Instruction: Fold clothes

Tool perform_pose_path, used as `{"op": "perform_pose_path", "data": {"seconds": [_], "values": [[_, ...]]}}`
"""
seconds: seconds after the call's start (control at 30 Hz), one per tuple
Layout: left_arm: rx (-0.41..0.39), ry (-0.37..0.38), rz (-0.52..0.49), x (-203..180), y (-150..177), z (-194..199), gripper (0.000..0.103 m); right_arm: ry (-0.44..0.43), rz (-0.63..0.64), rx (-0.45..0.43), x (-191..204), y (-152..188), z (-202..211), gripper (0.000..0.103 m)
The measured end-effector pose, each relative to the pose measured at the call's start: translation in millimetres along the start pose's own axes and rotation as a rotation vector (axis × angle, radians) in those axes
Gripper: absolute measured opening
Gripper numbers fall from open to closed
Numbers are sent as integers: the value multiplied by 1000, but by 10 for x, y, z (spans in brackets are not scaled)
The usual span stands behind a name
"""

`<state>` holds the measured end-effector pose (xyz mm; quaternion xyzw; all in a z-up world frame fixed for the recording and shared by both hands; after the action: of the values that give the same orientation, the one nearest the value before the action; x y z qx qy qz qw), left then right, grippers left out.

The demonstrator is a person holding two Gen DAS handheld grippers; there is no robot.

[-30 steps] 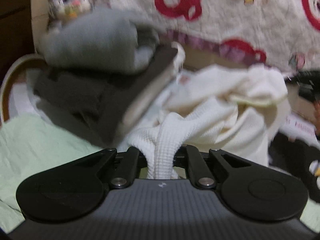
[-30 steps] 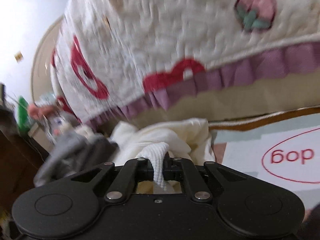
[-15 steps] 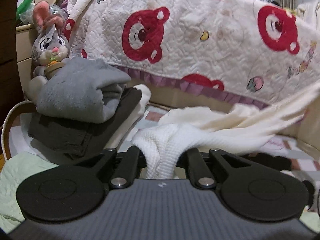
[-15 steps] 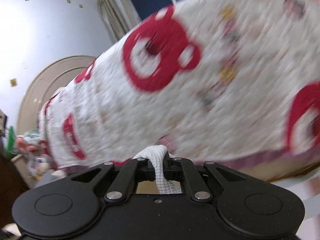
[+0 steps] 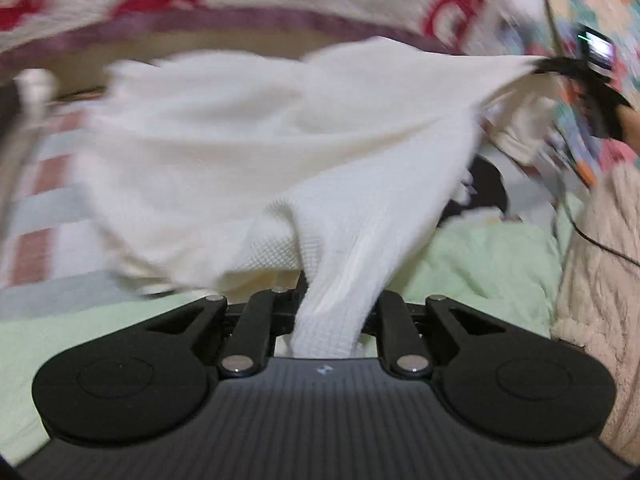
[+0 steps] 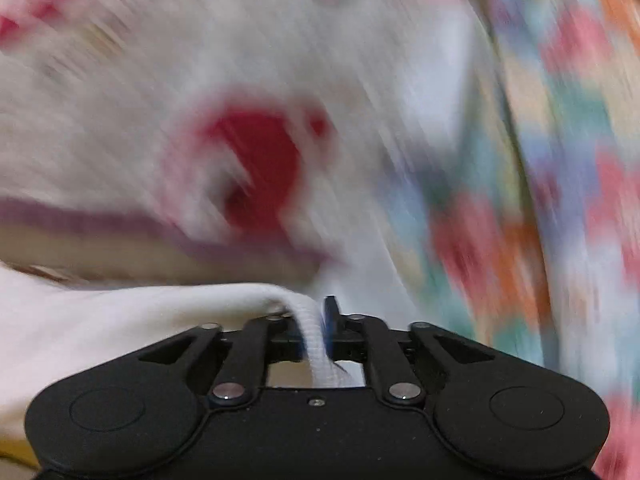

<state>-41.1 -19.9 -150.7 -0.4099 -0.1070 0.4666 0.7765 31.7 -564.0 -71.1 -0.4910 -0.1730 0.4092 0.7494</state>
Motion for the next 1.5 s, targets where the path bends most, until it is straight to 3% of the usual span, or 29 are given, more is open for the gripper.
{"op": "perform_pose_path", "data": {"seconds": [0.03,0.1,0.2,0.33,0.43,0.5,0.53,0.8,0.87,0.93,0.97,1.03,1.13,1.23,1.33,1.37,1.4,1.43,1.5], "values": [[20,13,5,-37,-22,-158,13,17,-70,55,11,156,-103,25],[39,15,34,-40,-98,-392,12,-69,-184,100,208,313,-88,25],[27,8,61,-49,-164,-531,11,-220,-112,54,667,263,174,44],[-24,-12,103,22,-185,-461,10,-539,-94,4,1308,269,690,48],[-59,-25,163,142,-235,-396,10,-826,-124,47,1846,414,1139,48],[-72,-24,210,219,-289,-360,9,-1001,-69,66,2206,554,1495,48],[-78,-21,234,253,-316,-341,9,-1039,-28,63,2318,629,1614,48],[-142,45,268,208,-485,-205,9,-1089,332,-12,2889,1236,2221,51],[-150,77,276,140,-495,-194,9,-1098,422,-30,3027,1385,2369,71],[-131,98,282,79,-453,-221,9,-1080,492,-55,3124,1488,2445,71],[-117,108,285,51,-426,-240,9,-1073,487,-58,3123,1483,2438,71],[-90,126,335,39,-364,-289,9,-1146,444,-37,3094,1447,2519,71],[-103,225,528,98,-334,-302,9,-1215,469,-78,3157,1480,2712,71],[-104,304,587,81,-342,-238,8,-1153,558,-151,3269,1622,2781,71],[-86,394,596,-24,-362,-167,9,-1117,522,-200,3348,1522,2786,71],[-98,394,587,-36,-383,-130,9,-1106,508,-217,3372,1480,2787,60],[-110,394,578,-47,-403,-92,9,-1096,493,-233,3395,1438,2788,43],[-122,394,569,-59,-424,-55,9,-1107,458,-219,3388,1370,2780,0],[-164,368,554,-10,-474,61,17,-1095,368,-192,3260,1163,2723,3]]}}
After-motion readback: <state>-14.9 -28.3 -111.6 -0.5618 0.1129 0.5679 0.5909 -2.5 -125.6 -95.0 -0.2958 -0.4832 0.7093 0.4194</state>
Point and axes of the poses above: each gripper's, at about its wrist camera, not at the fingertips, and z roughly against the way its jaws point, x to its left, y to its underside, the point moved 9 cm from there along -z, roughly the way its jaws point, and after that the axes turned 10 degrees about -x, right-handed, at the moved point
